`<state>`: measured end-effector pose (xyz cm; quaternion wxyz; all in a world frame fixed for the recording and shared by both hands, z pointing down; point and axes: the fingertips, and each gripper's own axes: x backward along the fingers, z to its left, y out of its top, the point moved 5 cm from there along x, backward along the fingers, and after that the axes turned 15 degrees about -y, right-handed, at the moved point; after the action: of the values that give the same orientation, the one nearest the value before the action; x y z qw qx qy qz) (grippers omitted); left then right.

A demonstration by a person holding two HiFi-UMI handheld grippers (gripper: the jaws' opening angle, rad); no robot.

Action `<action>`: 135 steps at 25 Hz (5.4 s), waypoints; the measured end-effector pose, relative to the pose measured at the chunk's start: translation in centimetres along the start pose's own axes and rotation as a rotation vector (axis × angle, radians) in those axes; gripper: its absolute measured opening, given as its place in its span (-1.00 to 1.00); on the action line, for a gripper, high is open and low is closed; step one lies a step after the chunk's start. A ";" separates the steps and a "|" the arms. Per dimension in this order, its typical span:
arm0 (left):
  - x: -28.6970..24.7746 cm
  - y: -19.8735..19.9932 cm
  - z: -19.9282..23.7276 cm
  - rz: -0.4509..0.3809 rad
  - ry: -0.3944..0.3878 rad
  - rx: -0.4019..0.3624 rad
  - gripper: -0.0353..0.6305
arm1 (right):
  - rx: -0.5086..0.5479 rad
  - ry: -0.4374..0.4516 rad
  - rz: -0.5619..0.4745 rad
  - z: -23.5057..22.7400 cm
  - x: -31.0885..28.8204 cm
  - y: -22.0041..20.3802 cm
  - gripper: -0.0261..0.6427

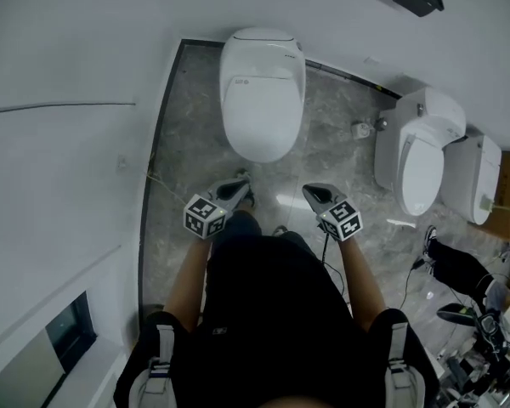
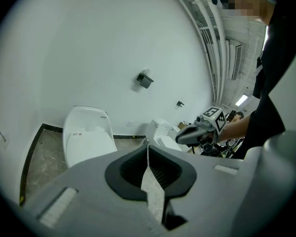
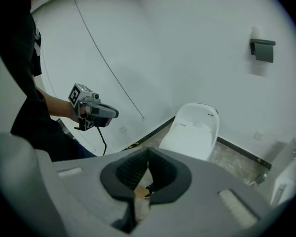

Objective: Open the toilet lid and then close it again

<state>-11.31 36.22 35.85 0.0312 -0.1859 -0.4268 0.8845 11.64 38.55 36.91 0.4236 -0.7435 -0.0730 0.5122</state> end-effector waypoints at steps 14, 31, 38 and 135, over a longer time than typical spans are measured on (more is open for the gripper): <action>1.8 4.3 9.1 0.032 -0.059 0.020 -0.84 | -0.045 -0.073 0.043 -0.7 -5.4 4.5 -0.91; 1.7 4.9 13.7 0.091 -0.107 0.030 -0.84 | -0.061 -0.117 0.100 -2.1 -8.0 4.7 -0.91; 1.3 4.4 13.9 0.086 -0.067 0.053 -0.84 | -0.038 -0.066 0.101 -2.9 -9.1 4.5 -0.91; -12.5 -29.2 41.1 0.006 0.175 0.727 -0.51 | -0.359 0.054 0.407 -15.6 -40.5 -24.3 -0.77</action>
<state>-17.29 21.46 85.30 0.1291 -0.2388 -0.0800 0.9591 13.51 23.23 84.18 0.1753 -0.8195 -0.0005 0.5455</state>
